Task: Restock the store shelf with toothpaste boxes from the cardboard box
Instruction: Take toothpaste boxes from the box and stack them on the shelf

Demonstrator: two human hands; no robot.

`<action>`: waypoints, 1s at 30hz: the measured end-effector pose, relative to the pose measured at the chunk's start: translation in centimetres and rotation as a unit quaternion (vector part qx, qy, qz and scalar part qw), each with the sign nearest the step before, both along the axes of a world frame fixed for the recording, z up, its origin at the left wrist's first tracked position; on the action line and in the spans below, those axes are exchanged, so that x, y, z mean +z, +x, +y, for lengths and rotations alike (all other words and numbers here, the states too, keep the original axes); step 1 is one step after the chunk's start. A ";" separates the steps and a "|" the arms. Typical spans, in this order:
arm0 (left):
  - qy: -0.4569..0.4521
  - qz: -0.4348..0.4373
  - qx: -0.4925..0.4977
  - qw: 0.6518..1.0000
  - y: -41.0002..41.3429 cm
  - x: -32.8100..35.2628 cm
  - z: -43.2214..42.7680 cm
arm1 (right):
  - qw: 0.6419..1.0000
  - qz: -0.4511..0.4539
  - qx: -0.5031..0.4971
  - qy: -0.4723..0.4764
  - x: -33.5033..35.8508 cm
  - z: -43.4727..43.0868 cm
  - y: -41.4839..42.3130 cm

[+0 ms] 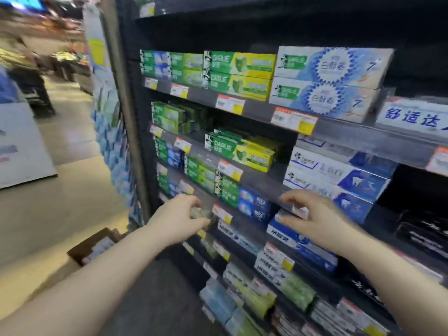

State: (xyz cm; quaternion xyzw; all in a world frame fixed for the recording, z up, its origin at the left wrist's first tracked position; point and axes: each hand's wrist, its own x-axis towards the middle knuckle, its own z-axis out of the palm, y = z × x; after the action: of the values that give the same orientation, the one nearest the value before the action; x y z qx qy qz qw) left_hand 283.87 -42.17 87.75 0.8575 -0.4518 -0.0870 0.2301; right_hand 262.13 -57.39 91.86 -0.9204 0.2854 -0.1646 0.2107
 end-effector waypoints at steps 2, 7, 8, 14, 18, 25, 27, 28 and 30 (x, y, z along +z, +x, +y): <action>0.024 0.003 0.027 0.999 3.3 -1.8 2.8 | 0.999 0.027 0.017 0.025 -1.9 1.4 3.8; 0.075 0.044 0.101 0.991 12.7 -6.5 11.5 | 0.992 0.080 0.061 0.075 -6.2 6.7 15.7; 0.086 0.047 0.113 0.989 14.8 -7.5 13.6 | 0.991 0.086 0.067 0.084 -7.2 8.0 18.3; 0.121 0.097 0.185 0.970 25.3 -12.3 24.8 | 0.973 0.132 0.116 0.147 -12.5 16.2 31.6; 0.115 0.095 0.208 0.967 29.8 -13.6 27.8 | 0.961 0.175 0.132 0.169 -14.1 19.0 37.1; 0.075 0.102 0.230 0.965 37.3 -16.4 29.4 | 0.949 0.212 0.129 0.193 -17.9 19.3 45.8; 0.086 0.104 0.233 0.963 40.3 -17.4 29.5 | 0.947 0.214 0.118 0.209 -19.6 18.9 48.8; 0.096 0.105 0.233 0.962 42.1 -17.9 29.5 | 0.945 0.218 0.113 0.216 -20.5 18.6 50.4; 0.116 0.103 0.231 0.961 46.1 -18.9 29.4 | 0.940 0.225 0.109 0.233 -22.5 18.0 54.0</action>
State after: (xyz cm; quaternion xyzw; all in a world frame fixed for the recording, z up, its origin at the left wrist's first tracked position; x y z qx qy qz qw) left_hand 330.02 -12.81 68.83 0.9456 -0.2023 -0.1718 0.1880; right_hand 316.14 -39.44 69.41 -0.8841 0.2533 0.1423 0.3661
